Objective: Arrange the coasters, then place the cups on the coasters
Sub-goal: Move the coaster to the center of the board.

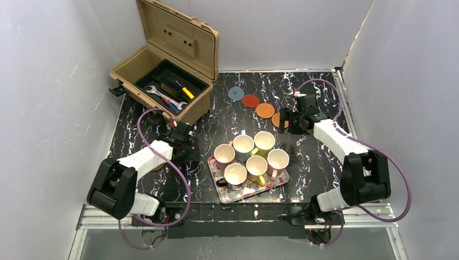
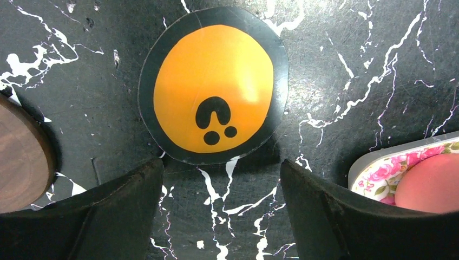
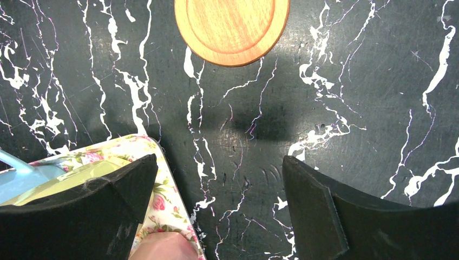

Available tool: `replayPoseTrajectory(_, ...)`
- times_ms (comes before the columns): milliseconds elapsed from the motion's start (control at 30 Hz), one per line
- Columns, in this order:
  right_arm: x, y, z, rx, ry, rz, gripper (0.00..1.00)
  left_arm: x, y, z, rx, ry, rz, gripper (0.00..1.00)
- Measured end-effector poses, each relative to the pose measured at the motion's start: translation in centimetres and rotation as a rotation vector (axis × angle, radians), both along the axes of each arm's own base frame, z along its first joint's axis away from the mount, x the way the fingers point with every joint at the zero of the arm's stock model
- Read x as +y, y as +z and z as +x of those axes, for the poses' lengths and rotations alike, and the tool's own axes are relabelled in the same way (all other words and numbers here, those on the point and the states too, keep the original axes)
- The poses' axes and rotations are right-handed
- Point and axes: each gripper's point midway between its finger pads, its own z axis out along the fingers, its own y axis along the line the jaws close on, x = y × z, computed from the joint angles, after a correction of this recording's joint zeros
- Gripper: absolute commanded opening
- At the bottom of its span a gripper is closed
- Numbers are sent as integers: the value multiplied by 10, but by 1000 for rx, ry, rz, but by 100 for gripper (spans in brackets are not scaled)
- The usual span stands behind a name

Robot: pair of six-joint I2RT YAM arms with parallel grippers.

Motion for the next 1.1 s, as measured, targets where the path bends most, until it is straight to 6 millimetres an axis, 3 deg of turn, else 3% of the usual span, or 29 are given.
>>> replayPoseTrajectory(500, 0, 0, 0, -1, 0, 0, 94, -6, -1, 3, 6, 7, 22, 74)
replayPoseTrajectory(1100, -1, -5, -3, 8, 0, -1, 94, -57, 0, 38, -17, -121, 21, 72)
